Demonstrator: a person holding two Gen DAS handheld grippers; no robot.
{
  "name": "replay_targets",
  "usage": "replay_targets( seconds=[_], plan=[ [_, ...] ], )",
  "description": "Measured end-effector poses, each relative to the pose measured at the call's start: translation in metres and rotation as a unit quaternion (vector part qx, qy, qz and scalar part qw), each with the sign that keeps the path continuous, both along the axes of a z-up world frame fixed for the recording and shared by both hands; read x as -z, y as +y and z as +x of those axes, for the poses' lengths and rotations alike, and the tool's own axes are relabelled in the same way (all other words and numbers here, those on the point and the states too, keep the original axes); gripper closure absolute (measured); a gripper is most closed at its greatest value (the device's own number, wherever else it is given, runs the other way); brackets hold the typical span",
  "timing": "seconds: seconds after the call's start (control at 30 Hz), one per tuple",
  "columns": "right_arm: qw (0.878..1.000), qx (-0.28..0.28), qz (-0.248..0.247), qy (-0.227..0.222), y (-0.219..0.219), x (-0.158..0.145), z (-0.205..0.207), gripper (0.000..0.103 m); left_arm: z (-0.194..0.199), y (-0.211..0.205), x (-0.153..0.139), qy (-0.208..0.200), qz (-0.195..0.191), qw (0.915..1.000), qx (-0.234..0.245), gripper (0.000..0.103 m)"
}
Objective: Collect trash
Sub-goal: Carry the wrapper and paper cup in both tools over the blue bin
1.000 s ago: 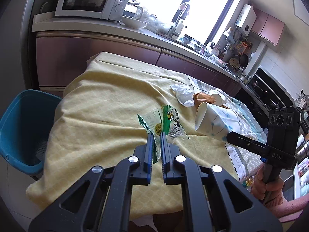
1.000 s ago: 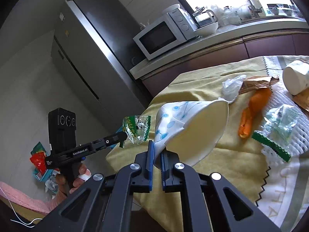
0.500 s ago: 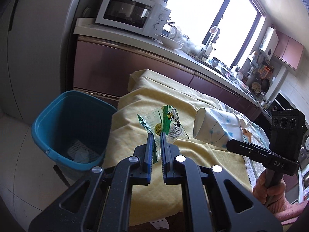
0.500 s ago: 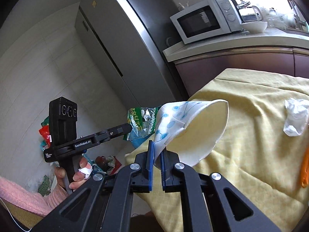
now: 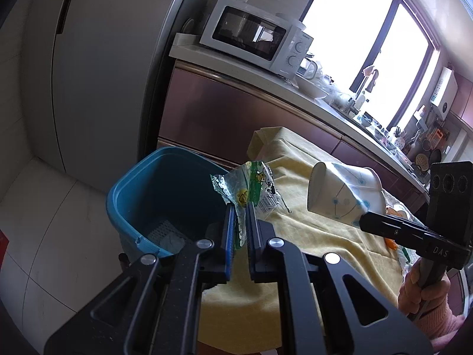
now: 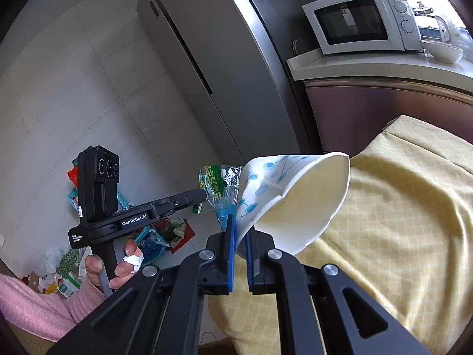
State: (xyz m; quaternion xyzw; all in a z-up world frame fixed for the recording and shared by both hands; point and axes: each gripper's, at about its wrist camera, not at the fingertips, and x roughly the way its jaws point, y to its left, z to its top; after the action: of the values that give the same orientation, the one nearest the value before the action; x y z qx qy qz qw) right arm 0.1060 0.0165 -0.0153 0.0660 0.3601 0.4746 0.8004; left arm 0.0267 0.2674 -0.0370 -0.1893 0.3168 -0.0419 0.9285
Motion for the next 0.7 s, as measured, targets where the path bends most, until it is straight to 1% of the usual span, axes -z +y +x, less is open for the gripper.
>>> replay_targets(
  seconds=[0.3,0.7],
  plan=[
    [0.999,-0.026,-0.034,0.017,0.038,0.005,0.018,0.097,0.016,0.021,0.018,0.024,0.005,0.9993,-0.029,0.095],
    [0.994,-0.036,-0.094,0.042,0.088,0.032,0.046,0.097,0.035,0.03,0.045,0.058,0.01,0.997,-0.049,0.095]
  ],
)
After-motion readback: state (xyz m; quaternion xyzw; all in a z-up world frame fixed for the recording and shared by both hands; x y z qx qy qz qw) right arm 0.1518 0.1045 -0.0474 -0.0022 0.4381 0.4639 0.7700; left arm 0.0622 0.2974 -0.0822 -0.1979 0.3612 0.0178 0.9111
